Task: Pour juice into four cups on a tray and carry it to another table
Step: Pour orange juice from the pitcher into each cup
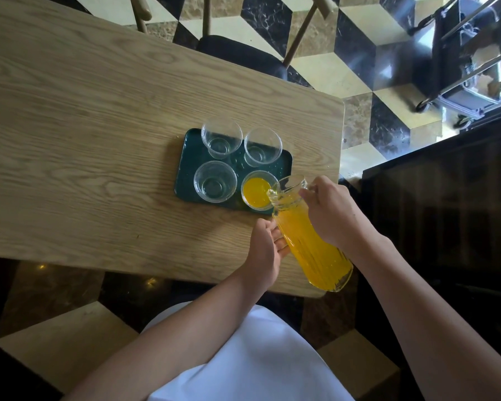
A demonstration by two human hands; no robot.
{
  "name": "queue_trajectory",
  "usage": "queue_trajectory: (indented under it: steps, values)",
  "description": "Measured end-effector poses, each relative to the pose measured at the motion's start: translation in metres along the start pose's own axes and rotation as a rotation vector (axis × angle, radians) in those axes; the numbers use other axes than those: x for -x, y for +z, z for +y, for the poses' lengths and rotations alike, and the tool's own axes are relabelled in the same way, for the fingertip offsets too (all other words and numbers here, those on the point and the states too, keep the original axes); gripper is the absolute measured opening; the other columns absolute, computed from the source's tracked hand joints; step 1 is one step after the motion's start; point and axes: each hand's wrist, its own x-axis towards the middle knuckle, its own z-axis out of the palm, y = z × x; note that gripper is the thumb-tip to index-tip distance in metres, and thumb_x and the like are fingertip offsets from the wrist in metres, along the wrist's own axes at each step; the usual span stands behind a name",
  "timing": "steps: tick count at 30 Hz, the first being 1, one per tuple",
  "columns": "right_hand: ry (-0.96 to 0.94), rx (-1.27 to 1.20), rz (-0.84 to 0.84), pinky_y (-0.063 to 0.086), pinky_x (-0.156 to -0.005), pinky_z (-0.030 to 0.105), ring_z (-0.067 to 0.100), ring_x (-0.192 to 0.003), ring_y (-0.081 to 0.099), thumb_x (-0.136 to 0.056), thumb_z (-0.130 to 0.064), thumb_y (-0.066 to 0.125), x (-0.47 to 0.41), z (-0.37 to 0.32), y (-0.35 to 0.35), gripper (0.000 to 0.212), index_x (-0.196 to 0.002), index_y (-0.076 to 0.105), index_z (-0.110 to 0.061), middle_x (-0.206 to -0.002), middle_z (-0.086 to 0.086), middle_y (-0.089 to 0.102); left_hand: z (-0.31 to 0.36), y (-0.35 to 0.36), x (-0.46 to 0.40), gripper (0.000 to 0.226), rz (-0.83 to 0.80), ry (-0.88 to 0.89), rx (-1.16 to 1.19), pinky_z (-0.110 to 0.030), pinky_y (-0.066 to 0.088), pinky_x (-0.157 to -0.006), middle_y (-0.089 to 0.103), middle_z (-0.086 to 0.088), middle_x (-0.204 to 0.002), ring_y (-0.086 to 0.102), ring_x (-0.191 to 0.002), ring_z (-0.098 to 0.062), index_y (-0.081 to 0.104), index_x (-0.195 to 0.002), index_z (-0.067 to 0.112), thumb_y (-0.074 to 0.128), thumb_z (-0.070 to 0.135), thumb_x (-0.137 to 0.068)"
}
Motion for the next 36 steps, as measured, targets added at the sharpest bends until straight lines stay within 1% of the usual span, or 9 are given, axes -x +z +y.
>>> queue_trajectory:
  steps: [4, 6, 9, 12, 18, 23, 27, 32, 36]
  values:
    - [-0.028, -0.06, 0.012, 0.056, -0.058, 0.047, 0.028, -0.068, 0.062, -0.101, -0.042, 0.044, 0.001, 0.004, -0.002, 0.032, -0.096, 0.053, -0.012, -0.087, 0.008, 0.061, 0.004, 0.006, 0.002, 0.039, 0.012, 0.038, -0.047, -0.033, 0.05, -0.079, 0.068, 0.008, -0.062, 0.065, -0.069, -0.008, 0.06, -0.099, 0.009, 0.022, 0.02, -0.1]
    - [-0.044, -0.091, 0.034, 0.053, -0.057, 0.042, 0.024, -0.067, 0.06, -0.102, -0.039, 0.045, -0.001, 0.007, -0.006, 0.03, -0.096, 0.054, -0.012, -0.084, 0.005, 0.061, 0.011, 0.013, 0.006, 0.051, 0.017, 0.055, -0.05, -0.036, 0.051, -0.091, 0.079, -0.004, -0.089, 0.07, -0.1, -0.025, 0.062, -0.128, 0.013, 0.02, 0.023, -0.102]
    - [-0.072, -0.091, 0.058, 0.049, -0.057, 0.037, 0.021, -0.067, 0.059, -0.102, -0.037, 0.047, -0.008, 0.01, -0.014, 0.028, -0.095, 0.056, -0.012, -0.08, 0.001, 0.06, 0.017, 0.024, 0.005, 0.053, 0.018, 0.07, -0.061, -0.038, 0.046, -0.103, 0.052, -0.028, -0.132, 0.051, -0.127, -0.045, 0.053, -0.142, 0.011, 0.019, 0.024, -0.103]
    - [-0.1, -0.085, 0.088, 0.046, -0.058, 0.035, 0.021, -0.068, 0.058, -0.102, -0.034, 0.049, -0.015, 0.012, -0.025, 0.025, -0.095, 0.057, -0.012, -0.077, -0.001, 0.06, 0.026, 0.036, 0.001, 0.055, 0.008, 0.097, -0.07, -0.033, 0.048, -0.096, 0.065, -0.033, -0.103, 0.064, -0.089, -0.032, 0.049, -0.148, 0.01, 0.02, 0.022, -0.102]
    - [-0.176, -0.078, 0.102, 0.046, -0.058, 0.035, 0.021, -0.063, 0.056, -0.101, -0.03, 0.052, -0.033, 0.01, -0.045, 0.024, -0.096, 0.058, -0.007, -0.073, 0.001, 0.06, 0.035, 0.052, -0.017, 0.062, -0.001, 0.112, 0.044, -0.045, 0.029, -0.12, 0.048, -0.011, -0.153, 0.046, -0.138, -0.026, 0.039, -0.154, 0.013, 0.025, 0.03, -0.096]
    - [-0.193, -0.072, 0.095, 0.047, -0.059, 0.037, 0.029, -0.066, 0.058, -0.101, -0.03, 0.054, -0.06, 0.011, -0.056, 0.024, -0.096, 0.059, -0.007, -0.075, 0.007, 0.062, 0.051, 0.063, -0.029, 0.061, -0.028, 0.134, 0.087, -0.042, 0.035, -0.114, 0.052, -0.01, -0.149, 0.049, -0.134, -0.026, 0.043, -0.151, 0.014, 0.023, 0.028, -0.095]
    - [-0.209, -0.036, 0.103, 0.04, -0.056, 0.027, 0.031, -0.072, 0.058, -0.101, -0.028, 0.054, -0.082, 0.008, -0.063, 0.025, -0.097, 0.06, -0.005, -0.074, 0.007, 0.061, 0.061, 0.073, -0.04, 0.068, -0.037, 0.136, 0.09, -0.047, 0.023, -0.123, 0.029, -0.024, -0.161, 0.027, -0.151, -0.037, 0.045, -0.152, 0.014, 0.027, 0.033, -0.089]
    - [-0.235, 0.036, 0.069, 0.037, -0.056, 0.03, 0.034, -0.078, 0.057, -0.102, -0.029, 0.051, -0.098, 0.002, -0.064, 0.029, -0.097, 0.059, -0.002, -0.083, 0.015, 0.062, 0.067, 0.077, -0.054, 0.06, 0.025, 0.13, 0.167, -0.043, 0.042, -0.108, 0.059, -0.012, -0.141, 0.054, -0.128, -0.028, 0.046, -0.147, 0.013, 0.027, 0.031, -0.093]
    - [-0.236, 0.076, 0.018, 0.034, -0.053, 0.031, 0.029, -0.066, 0.051, -0.102, -0.031, 0.051, -0.107, -0.003, -0.067, 0.032, -0.091, 0.057, -0.001, -0.073, 0.01, 0.056, 0.066, 0.077, -0.062, 0.043, 0.031, 0.115, 0.196, -0.04, 0.047, -0.093, 0.07, -0.011, -0.116, 0.062, -0.105, -0.025, 0.064, -0.116, 0.016, 0.028, 0.03, -0.098]
